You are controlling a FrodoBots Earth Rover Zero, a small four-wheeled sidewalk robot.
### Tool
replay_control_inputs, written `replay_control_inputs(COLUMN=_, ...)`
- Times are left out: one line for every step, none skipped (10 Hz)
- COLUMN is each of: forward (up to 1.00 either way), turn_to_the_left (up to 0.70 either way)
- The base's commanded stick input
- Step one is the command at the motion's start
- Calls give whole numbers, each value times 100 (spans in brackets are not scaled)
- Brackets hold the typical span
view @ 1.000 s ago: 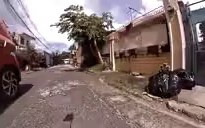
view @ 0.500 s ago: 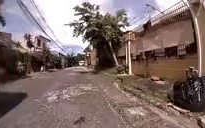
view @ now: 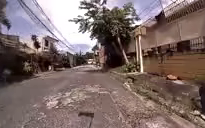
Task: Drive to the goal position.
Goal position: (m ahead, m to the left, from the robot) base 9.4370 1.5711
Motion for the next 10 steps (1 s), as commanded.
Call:
replay_control_inputs(forward=70, turn_to_the_left=0)
replay_control_inputs(forward=70, turn_to_the_left=0)
replay_control_inputs(forward=70, turn_to_the_left=0)
replay_control_inputs(forward=70, turn_to_the_left=0)
replay_control_inputs(forward=70, turn_to_the_left=0)
replay_control_inputs(forward=70, turn_to_the_left=0)
replay_control_inputs(forward=70, turn_to_the_left=0)
replay_control_inputs(forward=70, turn_to_the_left=0)
replay_control_inputs(forward=70, turn_to_the_left=0)
replay_control_inputs(forward=70, turn_to_the_left=27)
